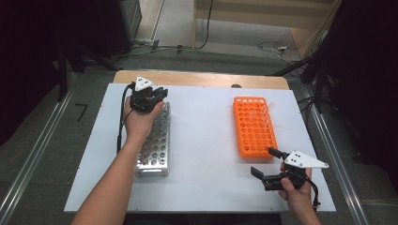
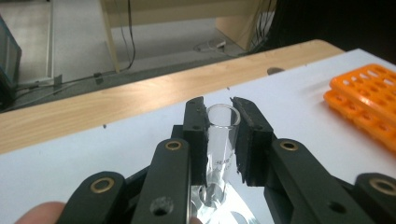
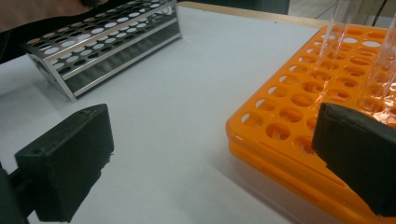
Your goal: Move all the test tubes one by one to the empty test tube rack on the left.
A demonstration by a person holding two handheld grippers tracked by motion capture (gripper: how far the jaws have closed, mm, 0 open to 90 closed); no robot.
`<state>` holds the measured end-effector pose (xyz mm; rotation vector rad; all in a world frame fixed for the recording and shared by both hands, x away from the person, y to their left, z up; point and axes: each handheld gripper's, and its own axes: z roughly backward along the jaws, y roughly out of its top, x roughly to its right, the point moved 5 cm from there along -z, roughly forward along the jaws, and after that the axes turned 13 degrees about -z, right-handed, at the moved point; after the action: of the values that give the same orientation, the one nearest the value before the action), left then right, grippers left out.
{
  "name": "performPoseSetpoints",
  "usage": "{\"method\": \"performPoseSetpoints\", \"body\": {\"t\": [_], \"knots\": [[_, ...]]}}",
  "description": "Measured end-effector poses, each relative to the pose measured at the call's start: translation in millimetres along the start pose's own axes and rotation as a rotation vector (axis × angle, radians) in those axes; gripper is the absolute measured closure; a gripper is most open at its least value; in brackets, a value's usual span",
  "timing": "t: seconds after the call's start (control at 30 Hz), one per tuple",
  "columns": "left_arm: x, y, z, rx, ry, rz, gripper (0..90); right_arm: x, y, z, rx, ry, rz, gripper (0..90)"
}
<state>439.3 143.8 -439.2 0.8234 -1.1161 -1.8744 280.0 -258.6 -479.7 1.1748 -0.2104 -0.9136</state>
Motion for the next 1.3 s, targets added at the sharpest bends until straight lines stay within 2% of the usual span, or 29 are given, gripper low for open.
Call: {"method": "performPoseSetpoints", "body": {"t": [0.23, 0.5, 0.63, 0.77, 0.87, 0.93, 0.97, 1.0, 1.1, 1.3], "knots": [[0.2, -5.3, -5.7, -0.036, -0.016, 0.013, 76.4, 0.3, -0.3, -0.2, -0.001, -0.001, 0.001, 0.0], [1.9, -11.3, -9.8, -0.087, -0.037, 0.005, 75.9, 1.6, -0.5, -0.5, -0.002, 0.000, 0.001, 0.0], [1.6, -11.3, -9.5, -0.085, -0.046, 0.026, 72.5, 2.0, -0.6, -1.0, -0.002, -0.001, 0.000, 0.0], [1.9, -10.0, -6.0, -0.098, -0.034, 0.049, 63.4, 2.6, -0.8, -1.1, -0.003, -0.005, -0.002, 0.0], [3.1, -9.4, -1.7, -0.083, -0.046, 0.065, 54.7, 2.4, -0.4, -1.1, -0.002, -0.005, -0.002, 0.0], [4.6, -9.7, 2.2, -0.072, -0.052, 0.070, 46.9, 2.5, -0.3, -1.1, -0.003, -0.006, -0.003, 0.0], [5.7, -10.0, 4.3, -0.065, -0.056, 0.079, 36.8, 2.9, -0.3, -1.6, -0.001, -0.006, -0.005, 0.0], [6.6, -10.5, 6.6, -0.060, -0.056, 0.084, 36.8, 2.9, -0.3, -1.6, -0.001, -0.006, -0.005, 0.0], [11.4, -12.1, 13.2, -0.042, -0.062, 0.091, 27.4, 3.7, 0.0, -1.9, 0.000, -0.008, -0.003, 0.0], [21.4, -12.6, 31.0, -0.005, -0.105, 0.088, 16.5, 6.1, 1.4, -2.5, 0.001, -0.014, -0.016, 0.0]]}}
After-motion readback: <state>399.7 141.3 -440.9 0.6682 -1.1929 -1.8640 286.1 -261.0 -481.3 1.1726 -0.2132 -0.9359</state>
